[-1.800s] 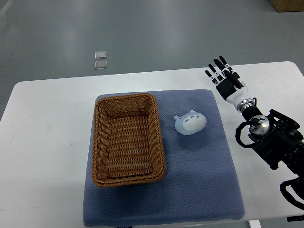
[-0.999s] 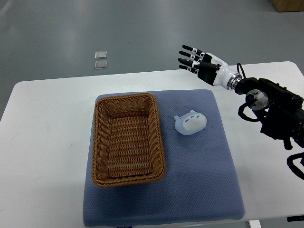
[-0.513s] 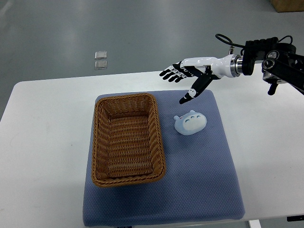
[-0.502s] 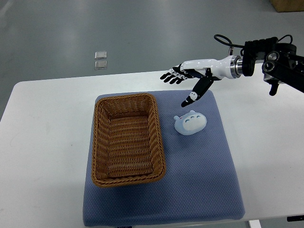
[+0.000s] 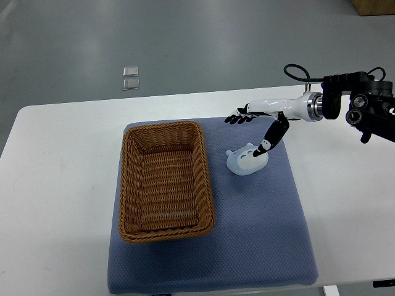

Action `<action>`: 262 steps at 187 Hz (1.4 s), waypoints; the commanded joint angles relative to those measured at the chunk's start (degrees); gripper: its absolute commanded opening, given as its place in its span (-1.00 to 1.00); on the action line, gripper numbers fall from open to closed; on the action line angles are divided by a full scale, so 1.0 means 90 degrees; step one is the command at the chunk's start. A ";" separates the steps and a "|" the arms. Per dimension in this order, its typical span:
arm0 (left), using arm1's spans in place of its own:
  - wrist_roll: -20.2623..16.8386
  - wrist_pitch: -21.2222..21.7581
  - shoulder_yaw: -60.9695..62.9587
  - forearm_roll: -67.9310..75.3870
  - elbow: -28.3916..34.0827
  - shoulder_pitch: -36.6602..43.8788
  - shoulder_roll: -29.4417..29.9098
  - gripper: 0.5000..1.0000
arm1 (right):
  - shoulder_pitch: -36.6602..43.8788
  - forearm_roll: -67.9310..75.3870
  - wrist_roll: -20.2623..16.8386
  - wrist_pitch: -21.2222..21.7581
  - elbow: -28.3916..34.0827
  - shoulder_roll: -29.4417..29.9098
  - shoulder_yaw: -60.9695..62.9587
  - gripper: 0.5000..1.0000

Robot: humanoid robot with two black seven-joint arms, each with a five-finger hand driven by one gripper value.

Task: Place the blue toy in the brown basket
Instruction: 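Lower the right hand onto the pale blue cat toy, then close the right hand's fingers around the cat toy, then carry the held toy with the right hand over the wicker basket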

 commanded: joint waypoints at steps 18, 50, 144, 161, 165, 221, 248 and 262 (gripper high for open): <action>0.0001 0.0002 0.0000 0.0000 0.0045 0.0000 0.0000 1.00 | -0.0298 -0.0127 0.0021 -0.0175 -0.0009 0.0048 -0.0016 0.66; 0.0001 0.0002 0.0000 0.0000 0.0055 0.0000 0.0000 1.00 | -0.0610 -0.0537 0.0089 -0.0467 -0.0077 0.0106 -0.0016 0.65; 0.0001 0.0002 0.0000 0.0000 0.0045 0.0000 0.0000 1.00 | -0.0943 -0.0957 0.0158 -0.1044 -0.0282 0.0351 -0.0016 0.60; 0.0001 0.0002 0.0000 0.0000 0.0045 0.0000 0.0000 1.00 | -0.1001 -0.1035 0.0207 -0.1063 -0.0341 0.0478 -0.0025 0.55; 0.0001 0.0002 0.0000 0.0000 0.0045 0.0000 0.0000 1.00 | -0.1001 -0.1035 0.0207 -0.1073 -0.0341 0.0487 -0.0025 0.52; 0.0001 0.0002 0.0000 0.0000 0.0045 0.0000 0.0000 1.00 | -0.1148 -0.1318 0.0343 -0.1200 -0.0575 0.0692 -0.0084 -0.78; 0.0001 0.0002 0.0000 0.0000 0.0055 0.0000 0.0000 1.00 | -0.1148 -0.1426 0.0343 -0.1317 -0.0682 0.0741 -0.0084 -1.00; 0.0001 0.0002 0.0000 -0.0010 0.0055 0.0000 0.0000 1.00 | -0.1099 -0.1426 0.0343 -0.1278 -0.0653 0.0644 -0.0065 -1.00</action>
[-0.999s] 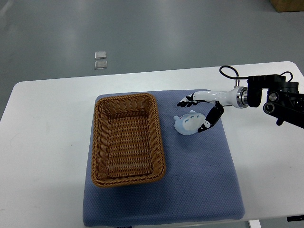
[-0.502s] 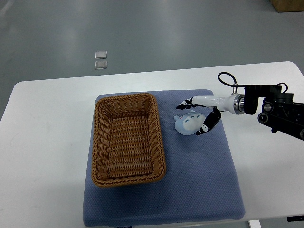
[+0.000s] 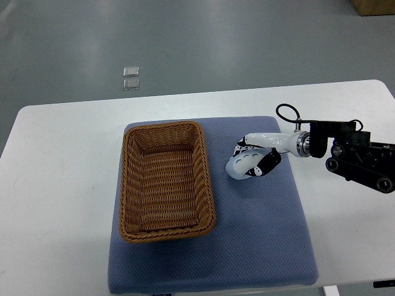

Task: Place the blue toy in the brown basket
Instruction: 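Carry the held toy with the right hand over the wicker basket, then lower the toy into the basket and open the right hand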

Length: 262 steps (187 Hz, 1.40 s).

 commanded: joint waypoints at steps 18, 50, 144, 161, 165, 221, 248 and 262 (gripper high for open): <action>0.0000 0.0000 0.0000 0.0001 0.0002 0.0000 0.0000 1.00 | 0.0279 0.0033 0.0001 0.0134 0.0131 -0.0326 0.0038 -1.00; 0.0000 0.0000 0.0000 0.0001 0.0012 0.0000 0.0000 1.00 | 0.0846 0.0180 0.0011 0.0388 0.0668 -0.0824 0.0067 -1.00; 0.0000 0.0000 0.0000 -0.0009 -0.0047 0.0000 0.0000 1.00 | 0.2047 0.1342 0.0040 0.0593 0.1333 0.0338 -0.0402 -1.00; 0.0000 0.0000 0.0000 0.0001 -0.0056 0.0000 0.0000 1.00 | 0.2203 0.1332 0.0050 0.0554 0.0844 0.0846 -0.0763 -1.00; 0.0009 -0.0010 0.0000 0.0001 -0.0066 0.0000 0.0000 1.00 | 0.2213 0.1323 0.0050 0.0544 0.0727 0.0983 -0.0831 -1.00; 0.0000 -0.0010 0.0010 0.0001 -0.0076 0.0000 0.0000 1.00 | 0.2232 0.1264 0.0060 0.0231 -0.0484 0.2516 -0.1320 -1.00; 0.0000 -0.0010 0.0000 0.0001 -0.0086 0.0000 0.0000 1.00 | 0.2105 0.1254 0.0128 0.0036 -0.0845 0.2936 -0.1593 -1.00; 0.0000 -0.0010 0.0000 0.0001 -0.0076 0.0000 0.0000 1.00 | 0.2008 0.1235 0.0138 0.0007 -0.0972 0.2936 -0.1603 -1.00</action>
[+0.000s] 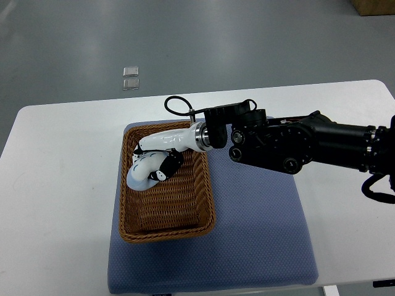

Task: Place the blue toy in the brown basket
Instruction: 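Lower the toy into the basket and open the right hand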

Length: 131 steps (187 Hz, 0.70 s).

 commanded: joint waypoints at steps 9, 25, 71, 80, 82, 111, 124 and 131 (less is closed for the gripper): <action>0.0000 0.0001 -0.0008 0.0000 -0.0003 0.0000 0.0000 1.00 | -0.0173 -0.0018 0.0015 -0.0072 -0.0233 0.0076 -0.0061 -1.00; 0.0000 0.0001 -0.0008 0.0000 0.0006 0.0000 0.0000 1.00 | -0.0251 -0.0028 0.0015 -0.0092 -0.0282 0.0076 -0.0090 -1.00; 0.0000 0.0001 0.0001 0.0000 0.0006 0.0000 0.0000 1.00 | -0.0407 -0.0018 0.0064 -0.0150 -0.0341 0.0076 -0.0207 0.31; 0.0000 0.0001 -0.0008 0.0000 0.0006 0.0000 0.0000 1.00 | -0.0407 -0.0018 0.0064 -0.0140 -0.0341 0.0076 -0.0197 0.66; 0.0000 0.0001 -0.0008 0.0000 0.0016 0.0000 0.0000 1.00 | -0.0407 -0.0018 0.0064 -0.0140 -0.0341 0.0076 -0.0197 0.67; 0.0000 0.0001 0.0001 0.0000 0.0016 0.0000 0.0000 1.00 | -0.0251 0.0060 0.0064 -0.0101 -0.0331 0.0076 -0.0061 0.67; 0.0000 0.0001 0.0001 0.0000 0.0026 0.0000 0.0000 1.00 | -0.0036 0.0109 0.0064 -0.0023 -0.0321 0.0076 0.0242 0.68; 0.0000 0.0001 0.0001 0.0000 0.0036 0.0000 0.0000 1.00 | 0.0042 0.0158 0.0064 0.0094 -0.0311 -0.0002 0.0515 0.67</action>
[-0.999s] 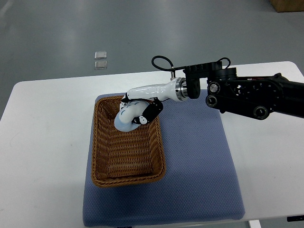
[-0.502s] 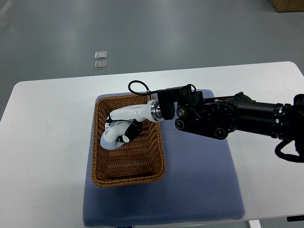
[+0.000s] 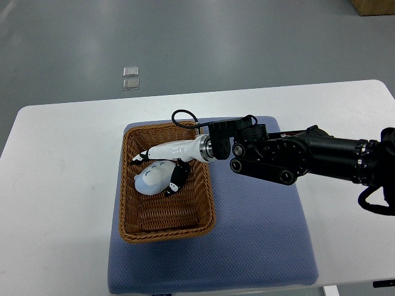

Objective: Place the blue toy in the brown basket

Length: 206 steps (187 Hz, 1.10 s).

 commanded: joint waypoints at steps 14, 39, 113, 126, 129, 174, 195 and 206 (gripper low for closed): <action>-0.0003 0.0001 0.0000 0.0000 0.0015 0.0000 0.0000 1.00 | 0.0288 0.0235 0.0000 0.0451 0.0058 -0.0332 0.0984 0.67; -0.0003 0.0001 0.0000 0.0000 0.0025 0.0000 0.0000 1.00 | 0.0210 0.1113 0.0000 0.1096 0.0077 -0.0850 0.2390 0.67; 0.0017 -0.0009 0.0000 0.0010 -0.0034 0.0000 0.0000 1.00 | -0.2055 0.4307 0.0010 0.0930 -0.0362 -0.0821 0.5837 0.67; 0.0017 -0.0009 0.0000 0.0010 -0.0034 0.0000 0.0000 1.00 | -0.2378 0.4610 0.0010 0.0940 -0.0655 -0.0625 0.6346 0.68; 0.0017 -0.0009 0.0000 0.0010 -0.0034 0.0000 0.0000 1.00 | -0.2475 0.4727 0.0010 0.0940 -0.0752 -0.0577 0.6491 0.68; 0.0017 -0.0009 0.0000 0.0010 -0.0024 0.0000 0.0000 1.00 | -0.3179 0.6309 0.0254 0.1106 -0.1085 -0.0352 0.6853 0.68; 0.0017 -0.0009 0.0000 0.0010 -0.0024 0.0000 0.0000 1.00 | -0.3403 0.6426 0.0469 0.1154 -0.1222 -0.0332 0.6853 0.68; 0.0017 -0.0009 0.0000 0.0010 -0.0024 0.0000 0.0000 1.00 | -0.3511 0.6436 0.0469 0.1203 -0.1251 -0.0313 0.6853 0.68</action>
